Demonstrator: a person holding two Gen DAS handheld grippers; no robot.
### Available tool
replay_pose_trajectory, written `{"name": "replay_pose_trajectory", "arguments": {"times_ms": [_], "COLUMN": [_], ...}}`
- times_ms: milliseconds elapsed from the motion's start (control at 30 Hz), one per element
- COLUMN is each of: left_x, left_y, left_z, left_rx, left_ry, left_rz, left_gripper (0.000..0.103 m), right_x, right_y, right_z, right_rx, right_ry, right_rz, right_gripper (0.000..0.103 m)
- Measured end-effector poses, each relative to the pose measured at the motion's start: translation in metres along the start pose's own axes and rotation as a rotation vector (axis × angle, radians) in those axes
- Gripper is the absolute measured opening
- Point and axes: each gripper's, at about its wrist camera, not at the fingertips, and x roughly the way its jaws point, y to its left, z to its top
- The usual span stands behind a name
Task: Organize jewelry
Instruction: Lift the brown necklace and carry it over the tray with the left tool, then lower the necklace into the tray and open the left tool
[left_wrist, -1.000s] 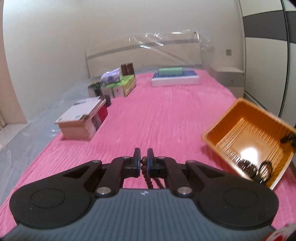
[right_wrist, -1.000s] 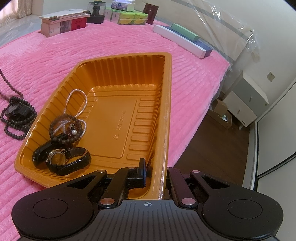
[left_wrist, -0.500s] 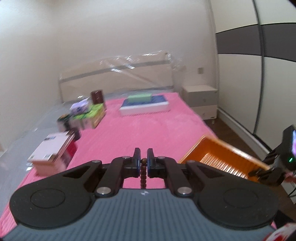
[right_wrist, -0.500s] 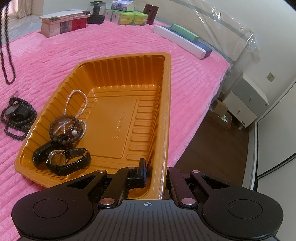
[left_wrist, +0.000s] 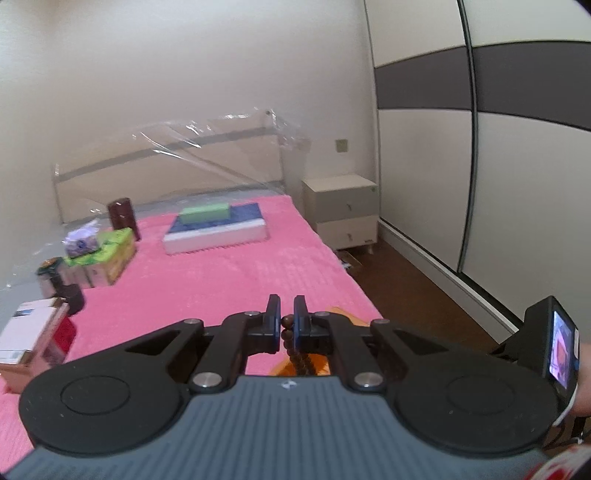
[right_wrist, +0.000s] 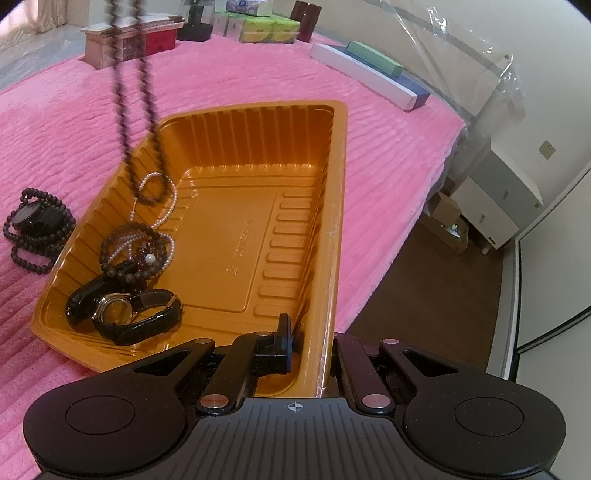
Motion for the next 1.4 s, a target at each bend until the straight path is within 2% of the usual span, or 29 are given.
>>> {"name": "replay_pose_trajectory", "arguments": {"times_ms": [333, 633, 1067, 1233, 1400], "left_x": [0.074, 0.103, 0.104, 0.091, 0.060], "left_y": [-0.021, -0.019, -0.011, -0.002, 0.020], "left_z": [-0.021, -0.038, -0.051, -0.053, -0.065], "left_rx": [-0.001, -0.027, -0.077, -0.091, -0.122], "left_ry": [0.129, 0.200, 0.235, 0.216, 0.209], "left_rz": [-0.047, -0.071, -0.090, -0.055, 0.008], "left_gripper": [0.006, 0.006, 0.008, 0.013, 0.018], "right_x": [0.003, 0.003, 0.004, 0.003, 0.003], "right_y": [-0.002, -0.003, -0.002, -0.001, -0.001], "right_z": [-0.001, -0.001, -0.001, -0.002, -0.002], "right_rx": [0.006, 0.009, 0.010, 0.012, 0.013], "right_ry": [0.000, -0.001, 0.000, -0.001, -0.002], "right_rz": [0.008, 0.011, 0.007, 0.008, 0.008], "right_gripper": [0.005, 0.005, 0.005, 0.005, 0.005]}}
